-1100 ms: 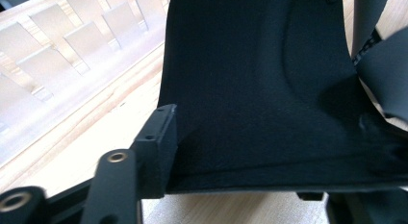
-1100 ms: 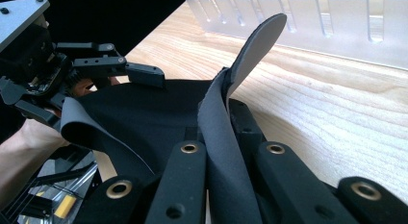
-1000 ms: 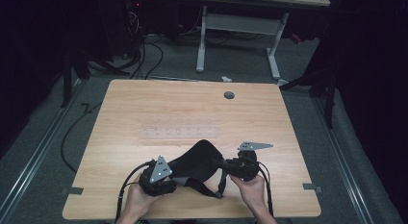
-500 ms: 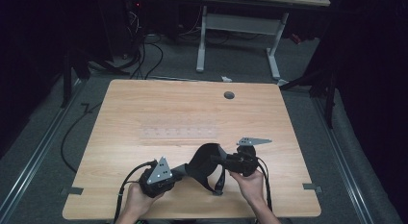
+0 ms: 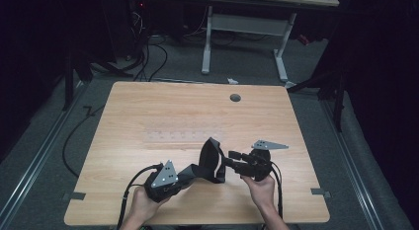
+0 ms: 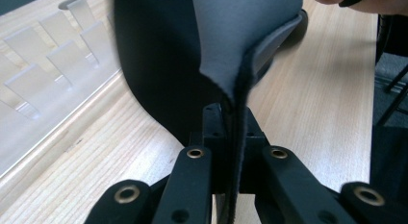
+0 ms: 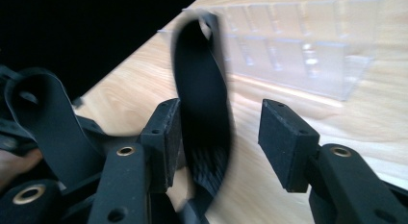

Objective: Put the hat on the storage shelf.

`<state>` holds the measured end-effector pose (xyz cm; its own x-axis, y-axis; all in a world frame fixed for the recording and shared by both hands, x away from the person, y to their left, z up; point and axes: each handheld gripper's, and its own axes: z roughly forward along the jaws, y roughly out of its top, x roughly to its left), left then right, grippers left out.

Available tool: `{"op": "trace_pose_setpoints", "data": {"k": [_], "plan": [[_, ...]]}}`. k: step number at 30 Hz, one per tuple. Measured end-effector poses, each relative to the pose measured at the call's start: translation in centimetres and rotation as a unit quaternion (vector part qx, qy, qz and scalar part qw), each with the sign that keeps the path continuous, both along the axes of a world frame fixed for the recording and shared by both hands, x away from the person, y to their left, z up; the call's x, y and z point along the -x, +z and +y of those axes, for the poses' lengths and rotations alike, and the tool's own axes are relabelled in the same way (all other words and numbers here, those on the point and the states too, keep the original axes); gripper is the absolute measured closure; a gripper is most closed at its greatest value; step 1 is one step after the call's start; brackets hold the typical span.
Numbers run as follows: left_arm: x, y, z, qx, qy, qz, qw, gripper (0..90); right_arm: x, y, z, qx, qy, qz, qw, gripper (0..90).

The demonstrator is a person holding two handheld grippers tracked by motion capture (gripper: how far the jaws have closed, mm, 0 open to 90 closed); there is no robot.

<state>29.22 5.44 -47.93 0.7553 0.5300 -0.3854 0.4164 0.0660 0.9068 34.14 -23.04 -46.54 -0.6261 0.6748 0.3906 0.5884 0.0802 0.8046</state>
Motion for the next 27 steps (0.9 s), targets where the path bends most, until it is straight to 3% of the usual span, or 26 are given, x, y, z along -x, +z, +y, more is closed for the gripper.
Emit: {"op": "trace_pose_setpoints", "data": {"k": [2,4,5,6,10,14,18,20,23,25,27], "plan": [[-0.2,0.1,0.2,0.009,0.006,0.008,0.9999,86.8,0.2,-0.3,-0.5,0.012,-0.004,-0.009,0.9999,50.0],[-0.3,0.1,0.4,0.008,0.009,0.008,0.9999,86.8,0.4,-0.7,-0.9,0.048,-0.020,-0.021,0.9984,50.2],[-0.3,0.2,0.5,0.007,0.008,0.009,0.9999,86.8,0.6,-1.6,-1.4,0.079,-0.036,-0.025,0.9959,50.4],[-0.3,0.2,0.6,0.012,0.010,0.011,0.9998,86.8,0.6,-1.6,-1.4,0.079,-0.036,-0.025,0.9959,50.4],[-0.5,0.3,1.1,0.027,0.016,0.018,0.9993,86.8,0.6,-3.1,-2.2,0.126,-0.062,-0.023,0.9899,50.5],[-0.6,0.7,2.1,0.049,0.024,0.024,0.9982,86.8,0.4,-4.4,-3.3,0.136,-0.079,-0.020,0.9874,49.3],[-0.6,1.3,3.0,0.070,0.027,0.027,0.9968,86.8,0.2,-5.3,-4.1,0.161,-0.103,-0.008,0.9815,48.4],[-0.6,1.7,3.4,0.078,0.033,0.026,0.9961,86.8,0.0,-5.6,-4.4,0.181,-0.112,-0.010,0.9771,48.0],[-0.7,2.1,3.8,0.079,0.042,0.020,0.9958,86.8,-0.3,-6.0,-4.5,0.207,-0.127,-0.011,0.9701,46.9],[-0.6,2.3,3.9,0.071,0.052,0.007,0.9961,86.8,-0.5,-6.4,-4.5,0.218,-0.131,-0.009,0.9671,46.4],[-0.5,2.6,4.2,0.076,0.056,0.004,0.9955,86.8,-0.6,-6.5,-4.4,0.232,-0.134,-0.013,0.9632,46.4]]}}
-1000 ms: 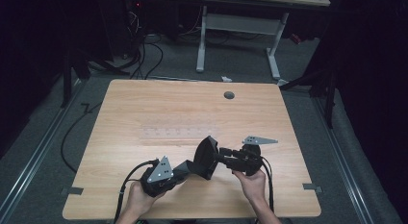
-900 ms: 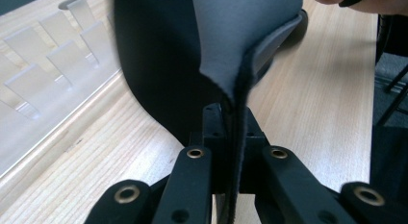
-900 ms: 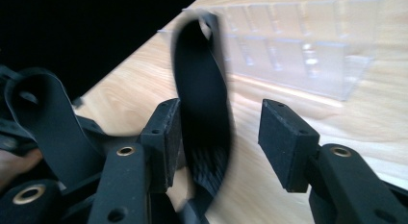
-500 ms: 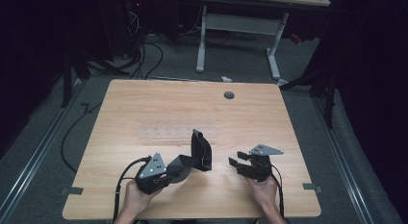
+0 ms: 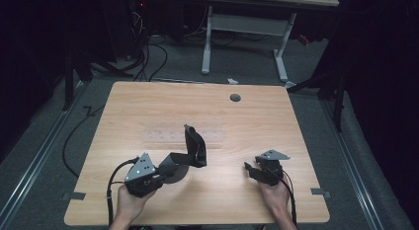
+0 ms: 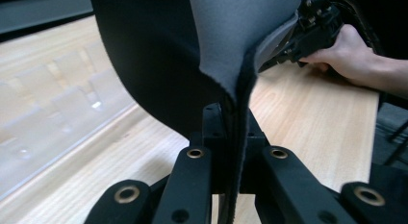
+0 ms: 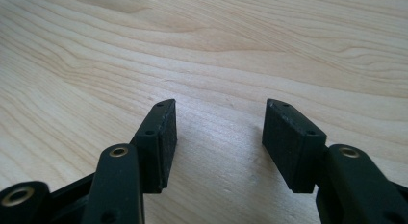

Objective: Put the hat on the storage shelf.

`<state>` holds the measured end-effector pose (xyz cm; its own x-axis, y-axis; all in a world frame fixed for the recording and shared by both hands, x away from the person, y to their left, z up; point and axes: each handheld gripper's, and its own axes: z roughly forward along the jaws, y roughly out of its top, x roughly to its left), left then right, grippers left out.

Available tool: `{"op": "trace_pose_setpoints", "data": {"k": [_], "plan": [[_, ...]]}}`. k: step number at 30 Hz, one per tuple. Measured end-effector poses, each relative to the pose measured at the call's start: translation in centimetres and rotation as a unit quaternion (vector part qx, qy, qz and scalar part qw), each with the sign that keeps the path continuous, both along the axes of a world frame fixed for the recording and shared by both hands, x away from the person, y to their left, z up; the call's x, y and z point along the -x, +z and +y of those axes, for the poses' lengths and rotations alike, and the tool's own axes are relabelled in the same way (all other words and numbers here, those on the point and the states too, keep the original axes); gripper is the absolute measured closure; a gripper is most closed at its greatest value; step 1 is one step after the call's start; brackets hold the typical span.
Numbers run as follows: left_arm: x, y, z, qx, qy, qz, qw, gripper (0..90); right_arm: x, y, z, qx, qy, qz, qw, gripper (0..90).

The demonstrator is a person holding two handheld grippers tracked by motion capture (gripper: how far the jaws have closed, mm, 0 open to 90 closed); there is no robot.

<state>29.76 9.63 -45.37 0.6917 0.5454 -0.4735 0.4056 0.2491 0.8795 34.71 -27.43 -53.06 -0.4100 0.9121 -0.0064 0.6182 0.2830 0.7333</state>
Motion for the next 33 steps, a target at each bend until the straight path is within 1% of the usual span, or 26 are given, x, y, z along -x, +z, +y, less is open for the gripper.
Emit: {"op": "trace_pose_setpoints", "data": {"k": [3,7,10,17,20,25,29,33], "plan": [[-0.2,0.3,0.3,0.004,0.011,-0.004,0.9999,86.8,-0.2,0.0,-0.1,0.006,0.000,-0.001,1.0000,44.9],[-0.5,0.8,0.9,0.013,0.022,-0.006,0.9997,86.7,-0.4,0.0,-0.1,0.005,-0.006,0.000,1.0000,43.9],[-0.8,1.3,1.4,0.025,0.028,-0.009,0.9993,86.7,-0.4,0.0,-0.1,0.004,-0.006,0.000,1.0000,43.7],[-1.3,1.8,2.3,0.029,0.039,-0.016,0.9987,86.8,-0.4,0.0,-0.1,0.003,-0.006,0.000,1.0000,43.6],[-1.6,2.1,2.5,0.036,0.042,-0.014,0.9984,86.8,-0.4,0.0,-0.2,0.003,-0.006,0.000,1.0000,43.7],[-2.1,2.4,2.9,0.034,0.045,-0.011,0.9983,86.8,-0.4,0.0,-0.1,0.005,-0.005,0.000,1.0000,43.0],[-2.7,2.5,3.4,0.035,0.054,-0.003,0.9979,86.7,-0.4,0.0,-0.1,0.005,-0.005,0.000,1.0000,42.9],[-3.2,2.7,3.9,0.035,0.063,-0.001,0.9974,86.7,-0.4,0.0,-0.1,0.005,-0.004,0.000,1.0000,42.5]]}}
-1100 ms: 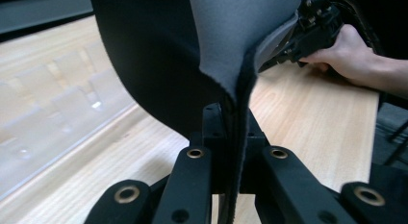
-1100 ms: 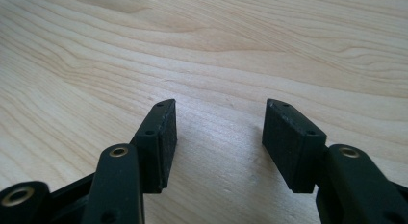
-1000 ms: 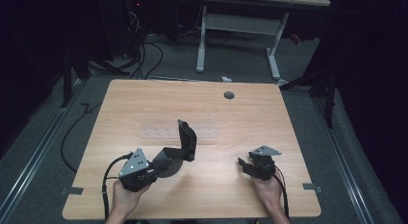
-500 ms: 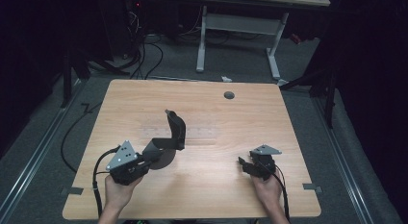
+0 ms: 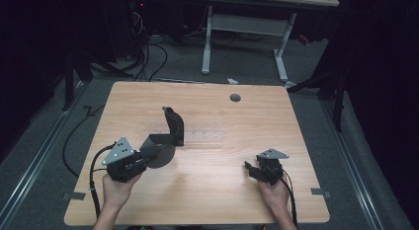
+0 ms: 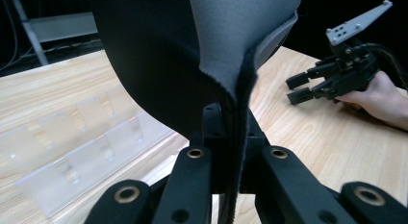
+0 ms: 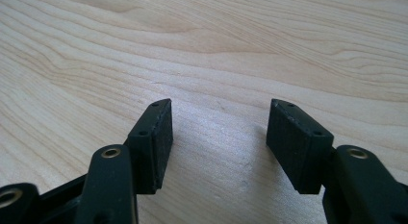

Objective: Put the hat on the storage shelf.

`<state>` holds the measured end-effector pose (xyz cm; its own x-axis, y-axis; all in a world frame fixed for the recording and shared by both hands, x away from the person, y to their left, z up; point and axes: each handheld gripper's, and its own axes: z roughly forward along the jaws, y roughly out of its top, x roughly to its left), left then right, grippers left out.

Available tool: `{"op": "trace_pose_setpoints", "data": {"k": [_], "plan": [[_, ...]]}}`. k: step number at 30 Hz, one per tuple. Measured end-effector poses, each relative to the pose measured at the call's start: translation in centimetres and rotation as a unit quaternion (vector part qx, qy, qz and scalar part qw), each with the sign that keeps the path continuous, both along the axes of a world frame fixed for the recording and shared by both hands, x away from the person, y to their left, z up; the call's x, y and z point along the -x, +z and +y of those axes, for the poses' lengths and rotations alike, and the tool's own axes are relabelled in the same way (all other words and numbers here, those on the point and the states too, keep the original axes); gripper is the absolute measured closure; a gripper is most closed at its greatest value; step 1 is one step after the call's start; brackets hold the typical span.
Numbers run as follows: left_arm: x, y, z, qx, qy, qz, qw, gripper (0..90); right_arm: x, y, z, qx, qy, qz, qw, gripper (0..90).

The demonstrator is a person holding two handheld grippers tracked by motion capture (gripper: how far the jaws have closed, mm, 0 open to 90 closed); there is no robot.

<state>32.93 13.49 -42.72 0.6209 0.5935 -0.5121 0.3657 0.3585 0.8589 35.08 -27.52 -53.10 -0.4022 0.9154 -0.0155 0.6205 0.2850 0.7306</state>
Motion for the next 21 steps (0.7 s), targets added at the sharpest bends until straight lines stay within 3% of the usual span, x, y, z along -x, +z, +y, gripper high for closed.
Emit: {"op": "trace_pose_setpoints", "data": {"k": [5,11,21], "plan": [[-0.5,0.6,0.8,0.007,0.016,-0.006,0.9998,86.7,0.0,0.0,0.0,0.000,0.001,0.000,1.0000,42.1],[-2.0,1.1,2.3,0.032,0.041,-0.005,0.9986,86.7,0.0,0.0,-0.1,-0.004,0.001,0.001,1.0000,42.1],[-3.9,1.3,3.0,0.011,0.071,-0.014,0.9973,86.7,0.0,0.0,-0.1,-0.004,0.002,0.001,1.0000,42.0]]}}
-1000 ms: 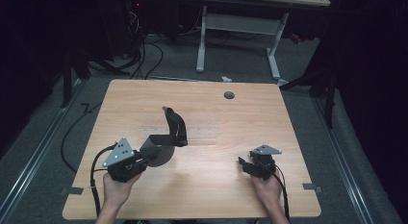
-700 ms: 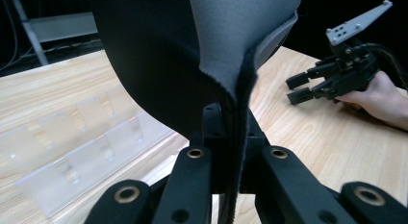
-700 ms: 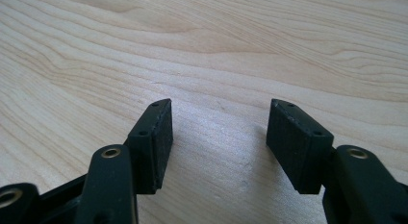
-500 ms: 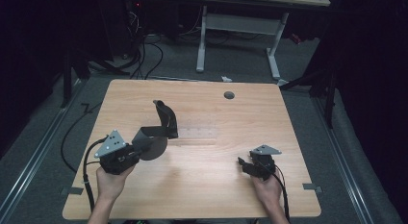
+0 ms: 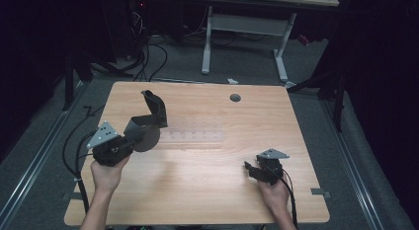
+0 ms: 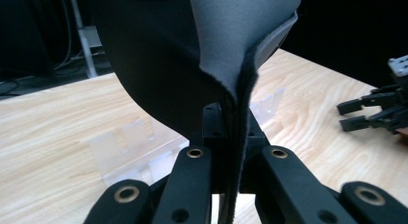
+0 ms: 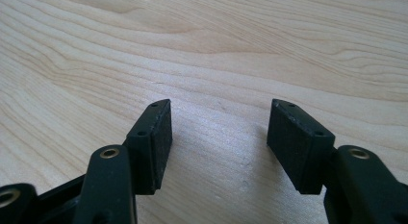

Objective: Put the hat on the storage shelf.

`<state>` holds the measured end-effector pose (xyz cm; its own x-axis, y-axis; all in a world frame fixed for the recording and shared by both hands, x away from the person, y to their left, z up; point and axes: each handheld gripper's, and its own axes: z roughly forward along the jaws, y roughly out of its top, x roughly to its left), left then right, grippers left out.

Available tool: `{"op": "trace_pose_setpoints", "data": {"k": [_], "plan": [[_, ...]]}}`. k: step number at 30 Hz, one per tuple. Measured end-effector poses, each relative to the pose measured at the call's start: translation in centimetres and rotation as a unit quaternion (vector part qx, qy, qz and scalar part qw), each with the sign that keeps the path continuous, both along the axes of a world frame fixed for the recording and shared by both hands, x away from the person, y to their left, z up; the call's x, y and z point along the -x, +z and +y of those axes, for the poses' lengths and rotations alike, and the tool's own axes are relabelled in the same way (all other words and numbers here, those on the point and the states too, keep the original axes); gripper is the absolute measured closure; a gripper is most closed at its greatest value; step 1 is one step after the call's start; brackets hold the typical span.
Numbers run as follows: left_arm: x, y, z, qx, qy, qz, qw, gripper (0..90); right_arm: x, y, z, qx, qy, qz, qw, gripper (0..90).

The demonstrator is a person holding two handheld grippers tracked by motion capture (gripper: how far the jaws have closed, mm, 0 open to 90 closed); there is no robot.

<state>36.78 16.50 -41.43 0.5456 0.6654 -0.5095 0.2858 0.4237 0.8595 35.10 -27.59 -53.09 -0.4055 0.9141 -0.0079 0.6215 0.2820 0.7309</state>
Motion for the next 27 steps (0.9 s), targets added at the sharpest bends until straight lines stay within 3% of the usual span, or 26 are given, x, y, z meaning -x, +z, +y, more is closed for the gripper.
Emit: {"op": "trace_pose_setpoints", "data": {"k": [7,20,27], "plan": [[-1.6,-0.2,0.3,-0.006,0.008,-0.013,0.9999,86.7,0.0,0.0,0.0,0.002,0.000,0.000,1.0000,41.9],[-3.8,-0.3,0.3,-0.048,0.025,-0.022,0.9983,86.8,0.0,0.0,-0.2,-0.009,0.001,0.003,1.0000,41.2],[-5.0,-1.3,0.3,-0.064,0.036,-0.019,0.9971,86.7,0.0,0.0,-0.1,-0.007,0.001,0.002,1.0000,41.2]]}}
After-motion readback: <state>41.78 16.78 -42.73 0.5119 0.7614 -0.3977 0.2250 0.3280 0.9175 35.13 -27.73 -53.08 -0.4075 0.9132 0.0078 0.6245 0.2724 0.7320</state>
